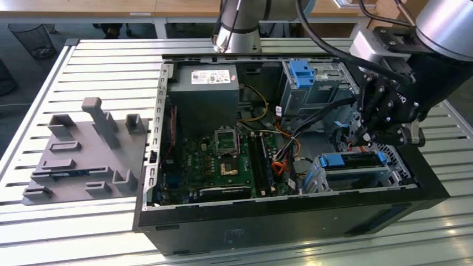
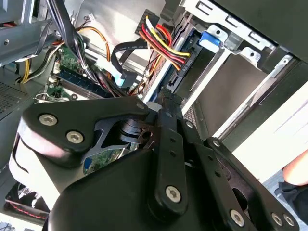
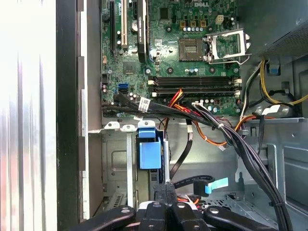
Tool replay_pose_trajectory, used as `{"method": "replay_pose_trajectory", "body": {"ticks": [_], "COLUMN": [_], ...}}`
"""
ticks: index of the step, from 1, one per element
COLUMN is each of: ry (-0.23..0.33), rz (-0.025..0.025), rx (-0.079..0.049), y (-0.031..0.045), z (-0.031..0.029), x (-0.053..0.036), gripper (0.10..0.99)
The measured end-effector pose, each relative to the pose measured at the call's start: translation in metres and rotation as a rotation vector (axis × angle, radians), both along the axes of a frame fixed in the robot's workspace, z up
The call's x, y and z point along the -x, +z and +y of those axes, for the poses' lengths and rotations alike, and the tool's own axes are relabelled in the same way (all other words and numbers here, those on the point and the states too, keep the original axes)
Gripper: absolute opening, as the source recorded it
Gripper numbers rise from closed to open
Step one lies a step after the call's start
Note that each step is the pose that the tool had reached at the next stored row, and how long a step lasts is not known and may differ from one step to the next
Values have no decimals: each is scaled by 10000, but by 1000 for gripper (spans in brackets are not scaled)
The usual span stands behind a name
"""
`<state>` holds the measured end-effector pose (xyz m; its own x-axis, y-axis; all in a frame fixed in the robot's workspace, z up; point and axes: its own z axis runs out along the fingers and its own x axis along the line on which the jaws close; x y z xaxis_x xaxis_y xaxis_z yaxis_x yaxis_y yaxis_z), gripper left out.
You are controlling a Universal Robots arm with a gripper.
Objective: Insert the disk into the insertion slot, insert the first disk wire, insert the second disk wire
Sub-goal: 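Insert the second disk wire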
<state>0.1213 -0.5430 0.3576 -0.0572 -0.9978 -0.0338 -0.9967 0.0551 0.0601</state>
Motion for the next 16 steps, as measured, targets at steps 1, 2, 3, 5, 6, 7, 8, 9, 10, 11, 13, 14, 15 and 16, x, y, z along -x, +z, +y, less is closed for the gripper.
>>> {"method": "replay_pose_trajectory", "body": {"ticks": [1,2,3,5,6,7,8,9,10,11,13,14,15,16], "ry": [0,0,0,0,-1,-2,-1,0,0,0,2,0,1,0], "rz": [35,70,103,155,152,126,76,9,-45,-72,-80,-81,-82,-82], "rx": [-7,-15,-23,-35,-35,-35,-33,-32,-33,-34,-34,-34,-33,-34], "y": [3,6,8,12,12,12,13,14,12,12,12,12,12,12], "z": [1,1,2,3,3,2,3,3,2,2,2,2,2,2], "x": [0,0,0,0,0,2,3,6,9,10,10,10,11,13], "gripper": [106,106,106,106,106,106,106,106,106,106,106,106,106,106]}}
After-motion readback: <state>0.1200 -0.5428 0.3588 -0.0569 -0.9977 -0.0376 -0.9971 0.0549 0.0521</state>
